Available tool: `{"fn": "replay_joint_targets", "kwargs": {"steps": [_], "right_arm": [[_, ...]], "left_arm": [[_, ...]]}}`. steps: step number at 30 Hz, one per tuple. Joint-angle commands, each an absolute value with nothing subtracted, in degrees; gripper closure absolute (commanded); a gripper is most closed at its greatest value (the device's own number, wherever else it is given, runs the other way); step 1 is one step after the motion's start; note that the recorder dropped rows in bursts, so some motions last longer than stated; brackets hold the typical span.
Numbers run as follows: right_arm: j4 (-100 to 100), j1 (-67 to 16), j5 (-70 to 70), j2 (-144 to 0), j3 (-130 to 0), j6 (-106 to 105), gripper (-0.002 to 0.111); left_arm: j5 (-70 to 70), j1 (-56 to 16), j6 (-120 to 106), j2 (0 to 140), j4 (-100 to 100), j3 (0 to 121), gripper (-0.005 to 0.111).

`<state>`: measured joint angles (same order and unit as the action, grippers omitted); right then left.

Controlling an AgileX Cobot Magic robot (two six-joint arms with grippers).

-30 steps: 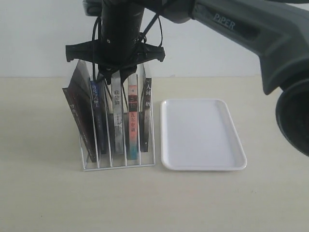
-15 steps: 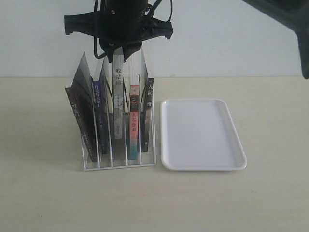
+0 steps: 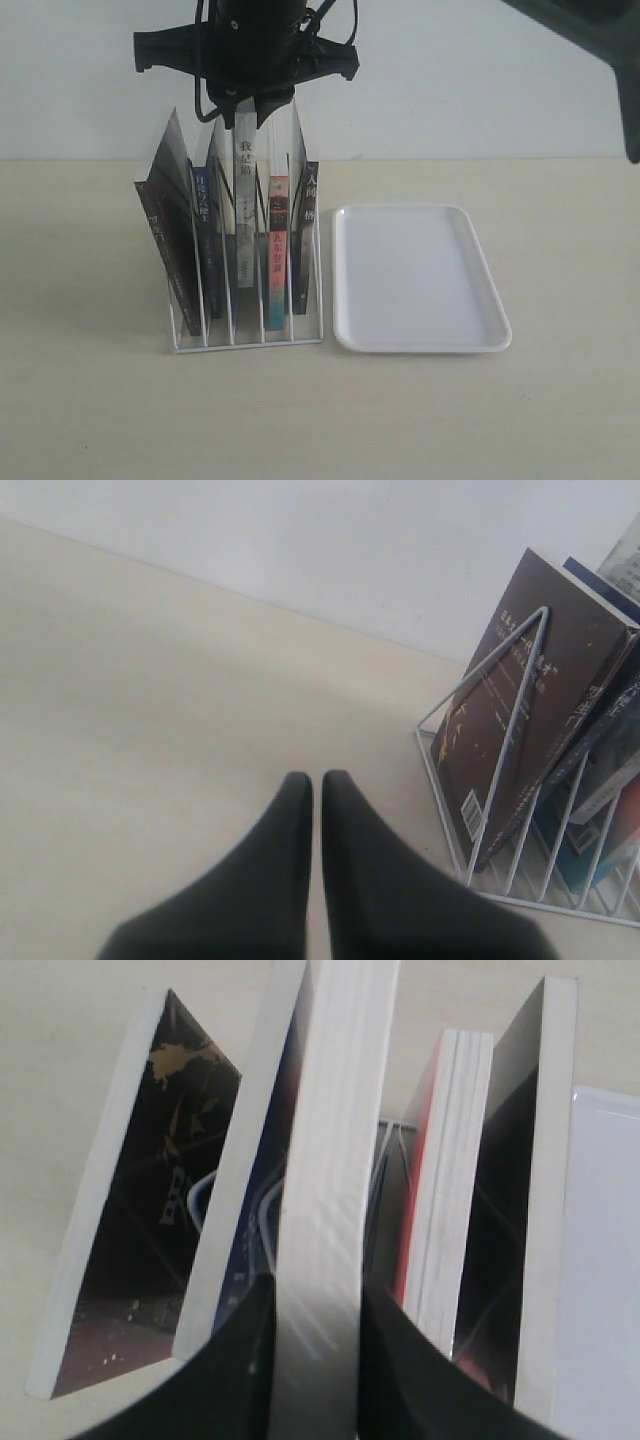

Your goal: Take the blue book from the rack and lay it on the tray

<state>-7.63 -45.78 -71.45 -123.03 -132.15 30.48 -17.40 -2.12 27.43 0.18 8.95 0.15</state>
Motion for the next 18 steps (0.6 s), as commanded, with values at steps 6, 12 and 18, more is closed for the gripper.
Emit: {"fn": "replay_joint_targets", "kwargs": {"steps": [6,12,18], "right_arm": [[-9.74,-45.69,-69.58,-122.34,-132.67,29.89,0.108],[-9.74,-45.69,-69.56,-124.61,-132.67,29.89,0.108],[-9.61,-45.69,-69.14,-126.3,-132.67,29.58,0.107]], "left_arm": [[-16.75,-2.06,27.29,0.0,8.98,0.0,0.103],[-16.75,-2.06,27.29,0.0,8.98,0.0,0.103],[-16.75,-2.06,27.29,0.0,8.98,0.0,0.103]]}}
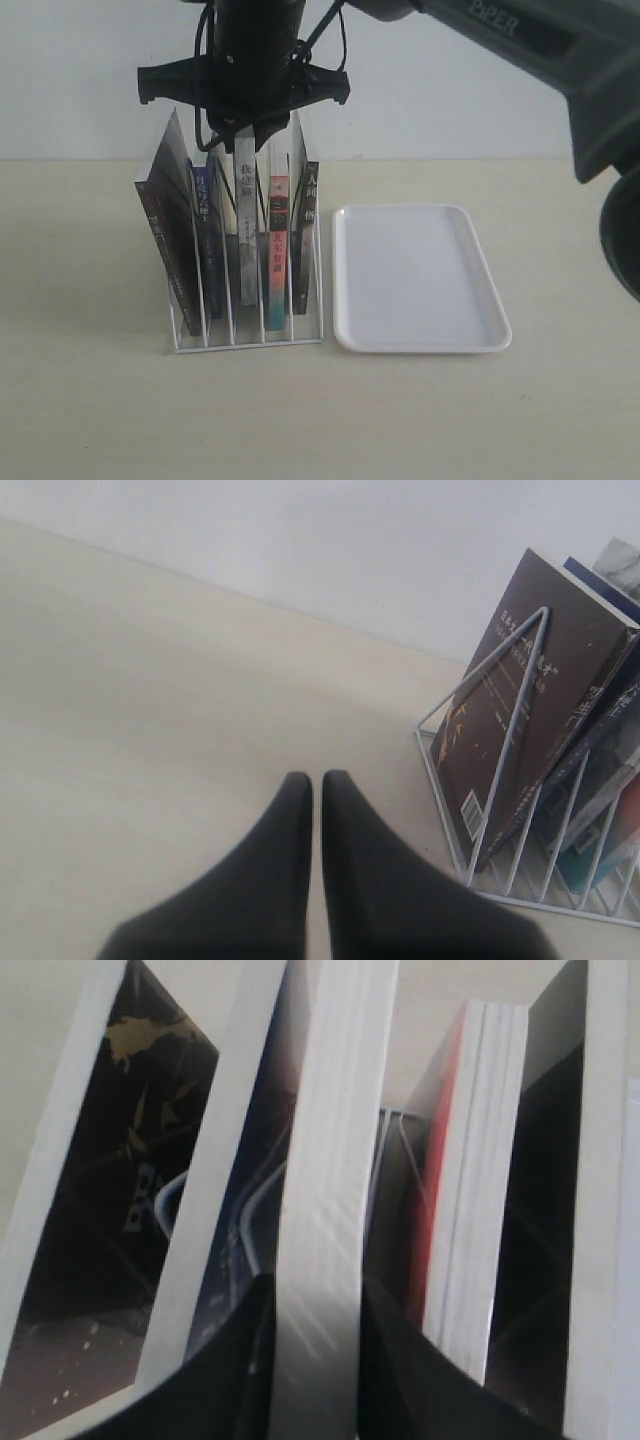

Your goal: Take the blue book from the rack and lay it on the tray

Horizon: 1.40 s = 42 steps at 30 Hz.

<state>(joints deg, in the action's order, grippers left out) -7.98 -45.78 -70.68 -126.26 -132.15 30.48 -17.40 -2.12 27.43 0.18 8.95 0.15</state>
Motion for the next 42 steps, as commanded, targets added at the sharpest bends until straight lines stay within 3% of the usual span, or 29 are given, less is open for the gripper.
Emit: {"fn": "replay_joint_targets", "kwargs": {"steps": [1,3,6,9,23,42], "right_arm": [[-9.5,-45.69,-69.14,-126.42,-132.67,29.25,0.105],[-9.5,-45.69,-69.33,-126.65,-132.67,28.77,0.097],[-9.5,-45.69,-69.22,-126.65,-132.67,28.39,0.076],[-9.5,-45.69,-69.22,-126.65,-132.67,28.39,0.064],[-8.53,-45.82,-67.54,-119.58,-132.67,28.51,0.064],[0.0,-45.92,-63.97,-121.92,-132.67,25.94,0.064]], "left_arm": [[-16.75,-2.06,27.29,0.0,8.98,0.0,0.103],[-16.75,-2.06,27.29,0.0,8.98,0.0,0.103],[-16.75,-2.06,27.29,0.0,8.98,0.0,0.103],[-16.75,-2.06,27.29,0.0,8.98,0.0,0.103],[-16.75,-2.06,27.29,0.0,8.98,0.0,0.103],[-16.75,-2.06,27.29,0.0,8.98,0.0,0.103]]}}
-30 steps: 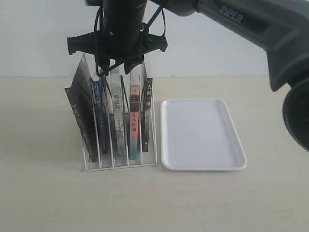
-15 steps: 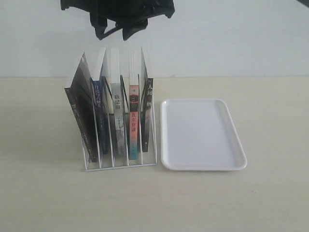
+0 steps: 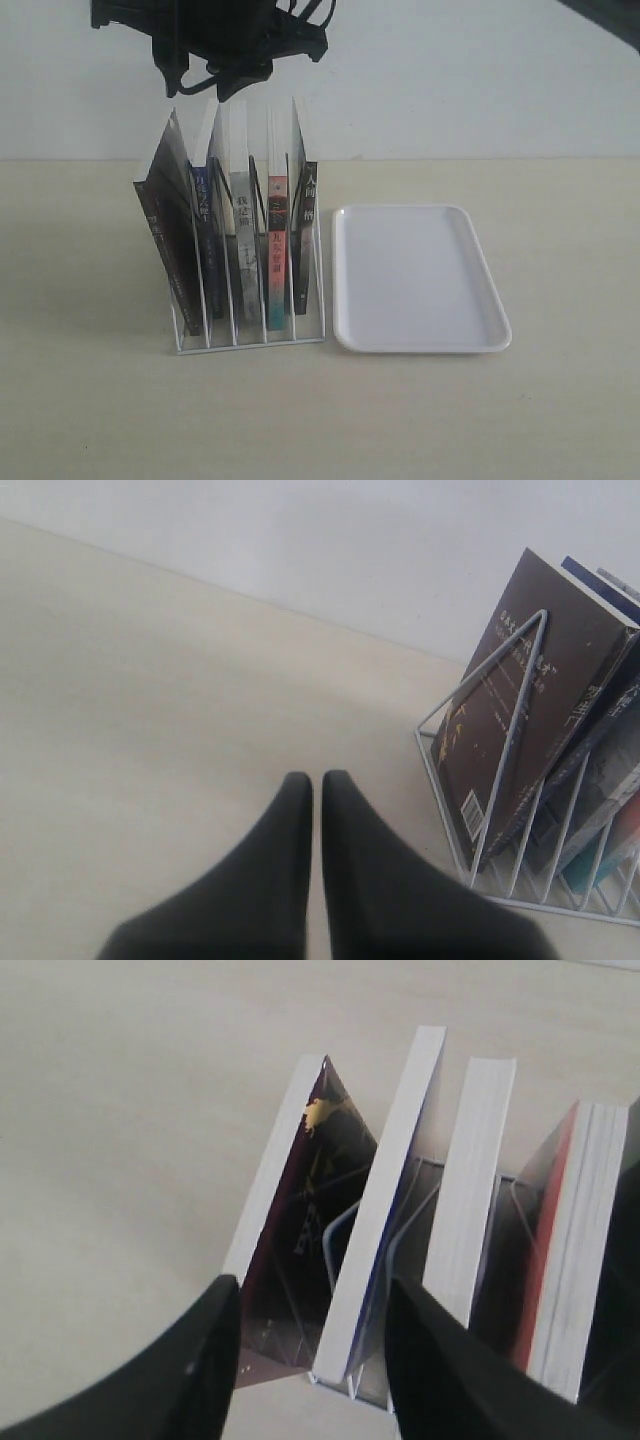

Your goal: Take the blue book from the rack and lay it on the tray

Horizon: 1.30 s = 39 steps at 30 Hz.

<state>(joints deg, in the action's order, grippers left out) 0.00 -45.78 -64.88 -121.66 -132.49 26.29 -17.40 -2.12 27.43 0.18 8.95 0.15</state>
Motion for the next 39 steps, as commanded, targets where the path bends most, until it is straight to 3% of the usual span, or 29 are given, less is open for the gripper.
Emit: {"fn": "replay_joint_targets", "kwargs": {"steps": [1,36,39], "right_arm": [[0.0,-45.92,-63.97,-122.17,-132.67,25.94,0.064],[0.37,-45.81,-66.38,-128.66,-132.67,29.38,0.064],[0.37,-45.81,-66.38,-128.66,-132.67,29.7,0.069]], "left_arm": [[-16.75,-2.06,27.29,0.0,8.98,0.0,0.103],[-16.75,-2.06,27.29,0.0,8.98,0.0,0.103],[-16.75,-2.06,27.29,0.0,8.98,0.0,0.103]]}}
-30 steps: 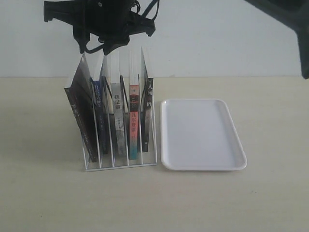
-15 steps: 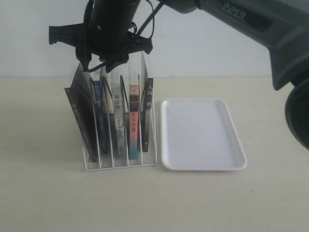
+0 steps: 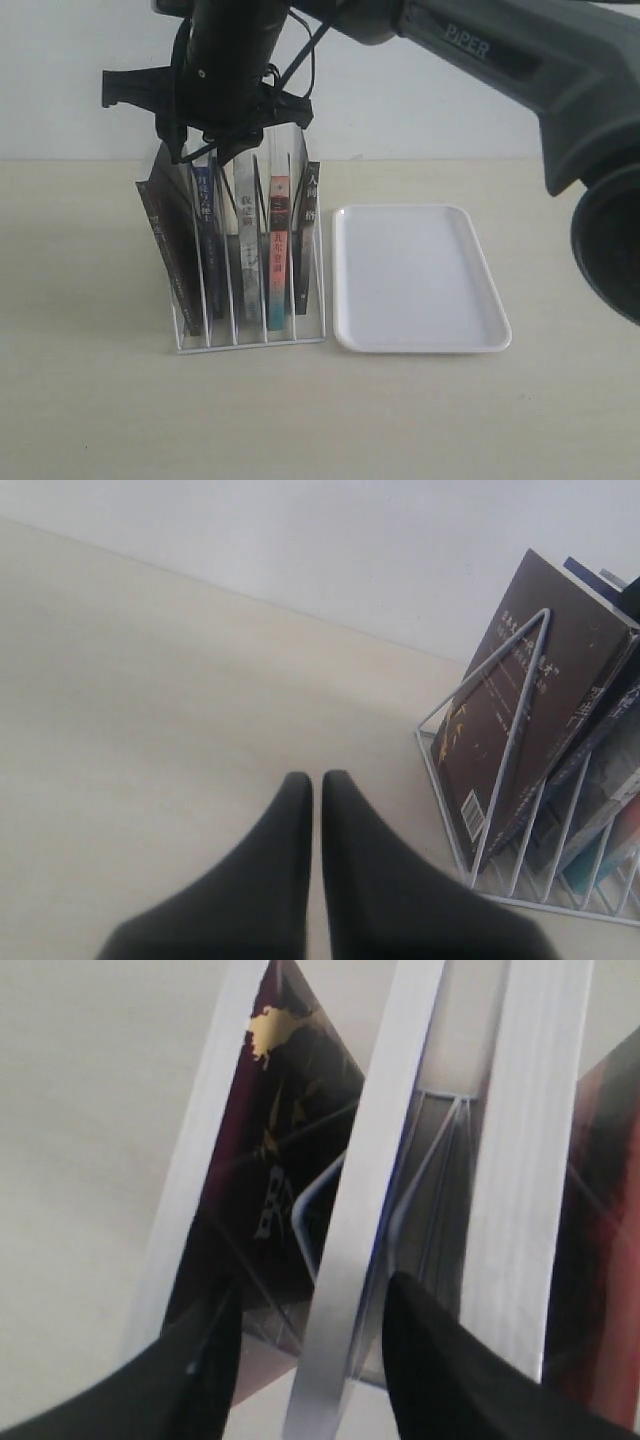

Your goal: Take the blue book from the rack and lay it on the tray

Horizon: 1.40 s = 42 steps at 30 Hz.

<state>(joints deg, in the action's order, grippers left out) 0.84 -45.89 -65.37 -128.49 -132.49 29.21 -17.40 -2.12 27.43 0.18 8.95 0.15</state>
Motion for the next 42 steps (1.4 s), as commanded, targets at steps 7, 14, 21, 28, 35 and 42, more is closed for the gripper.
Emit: {"fn": "replay_joint_targets", "kwargs": {"steps": [7,14,21,28,35,42], "right_arm": [[0.37,-45.81,-66.99,-128.66,-132.67,29.7,0.083],[0.37,-45.81,-66.99,-128.66,-132.67,30.75,0.082],[0.37,-45.81,-66.11,-128.66,-132.67,30.75,0.078],[0.37,-45.81,-66.0,-128.76,-132.67,31.57,0.065],[0.8,-45.81,-66.61,-131.55,-132.67,31.57,0.078],[0.67,-45.81,-65.89,-130.4,-132.67,31.57,0.096]], "left_arm": [[-16.75,-2.06,27.29,0.0,8.98,0.0,0.103],[-16.75,-2.06,27.29,0.0,8.98,0.0,0.103],[-16.75,-2.06,27.29,0.0,8.98,0.0,0.103],[-16.75,-2.06,27.29,0.0,8.98,0.0,0.103],[-16.75,-2.06,27.29,0.0,8.98,0.0,0.103],[-16.75,-2.06,27.29,0.0,8.98,0.0,0.103]]}}
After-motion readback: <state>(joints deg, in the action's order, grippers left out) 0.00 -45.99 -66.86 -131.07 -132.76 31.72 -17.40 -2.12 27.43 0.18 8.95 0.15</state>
